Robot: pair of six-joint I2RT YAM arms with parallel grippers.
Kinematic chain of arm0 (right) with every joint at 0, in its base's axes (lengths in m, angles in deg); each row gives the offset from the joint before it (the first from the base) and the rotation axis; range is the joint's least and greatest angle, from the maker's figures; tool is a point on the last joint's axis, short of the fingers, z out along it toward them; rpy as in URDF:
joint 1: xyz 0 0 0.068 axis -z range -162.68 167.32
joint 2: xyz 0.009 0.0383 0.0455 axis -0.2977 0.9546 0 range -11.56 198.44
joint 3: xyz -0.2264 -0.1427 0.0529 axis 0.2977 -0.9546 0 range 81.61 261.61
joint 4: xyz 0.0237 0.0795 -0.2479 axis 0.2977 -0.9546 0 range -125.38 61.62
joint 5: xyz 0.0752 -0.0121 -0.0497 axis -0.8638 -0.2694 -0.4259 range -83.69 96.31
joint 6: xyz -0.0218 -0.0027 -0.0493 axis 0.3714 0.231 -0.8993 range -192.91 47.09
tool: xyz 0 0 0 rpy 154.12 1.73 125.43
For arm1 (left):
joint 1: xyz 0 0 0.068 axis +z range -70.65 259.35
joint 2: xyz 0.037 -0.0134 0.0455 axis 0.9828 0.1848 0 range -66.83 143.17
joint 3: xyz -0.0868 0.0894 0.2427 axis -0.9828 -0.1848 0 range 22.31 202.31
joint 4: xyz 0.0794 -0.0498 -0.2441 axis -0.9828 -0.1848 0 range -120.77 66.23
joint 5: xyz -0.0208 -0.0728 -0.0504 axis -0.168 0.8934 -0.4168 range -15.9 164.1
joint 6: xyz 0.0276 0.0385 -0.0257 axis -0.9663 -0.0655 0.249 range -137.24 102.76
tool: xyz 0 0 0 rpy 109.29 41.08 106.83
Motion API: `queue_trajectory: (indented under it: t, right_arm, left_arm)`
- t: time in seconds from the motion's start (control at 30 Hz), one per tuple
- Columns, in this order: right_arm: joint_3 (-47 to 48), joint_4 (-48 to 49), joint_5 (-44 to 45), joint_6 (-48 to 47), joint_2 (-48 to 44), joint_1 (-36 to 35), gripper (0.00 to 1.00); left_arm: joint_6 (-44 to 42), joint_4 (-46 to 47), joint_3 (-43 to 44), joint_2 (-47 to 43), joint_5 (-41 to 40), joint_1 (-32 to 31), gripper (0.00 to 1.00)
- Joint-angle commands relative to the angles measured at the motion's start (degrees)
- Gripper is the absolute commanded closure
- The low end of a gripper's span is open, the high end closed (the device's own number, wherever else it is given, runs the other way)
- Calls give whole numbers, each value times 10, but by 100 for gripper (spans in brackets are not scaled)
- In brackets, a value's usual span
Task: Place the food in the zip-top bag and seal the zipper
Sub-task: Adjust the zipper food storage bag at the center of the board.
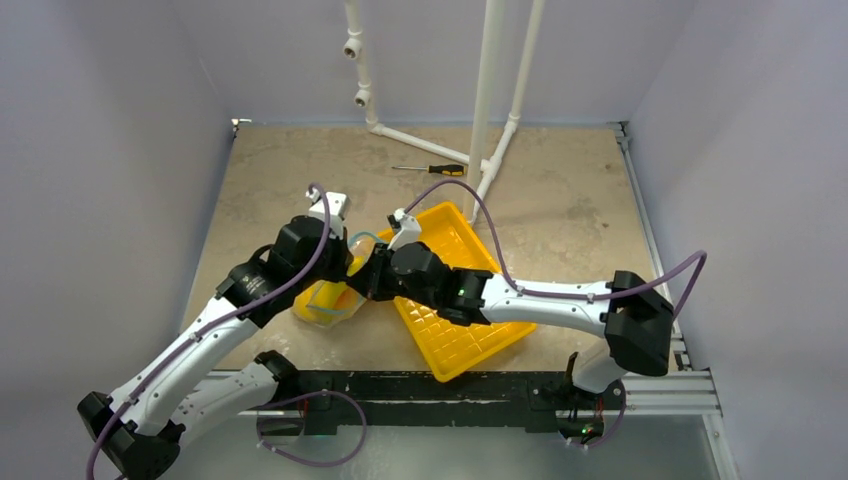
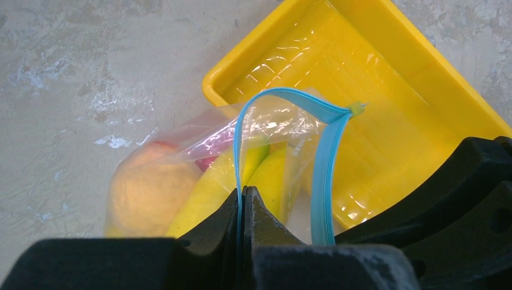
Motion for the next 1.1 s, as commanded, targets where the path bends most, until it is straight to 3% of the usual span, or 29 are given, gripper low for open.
queue_trajectory:
  t: [0.0,0.47,0.77,1.07]
  right_arm:
    - [-8,-4,18,-18,-32,-4,84]
    - [-27,-92,60,-118,-100,-4,53]
    - [-9,-96,52,-246,-161,-4,51]
    - [3,-50,65,-458,-206,-4,48]
  left_arm:
    - [-31,46,11,6,26,-2,100]
    - [-115,46,26,-7,66,-2,100]
    - [-138,50,37,-33,127,-2,100]
    - [-152,49,37,-39,125,-2,100]
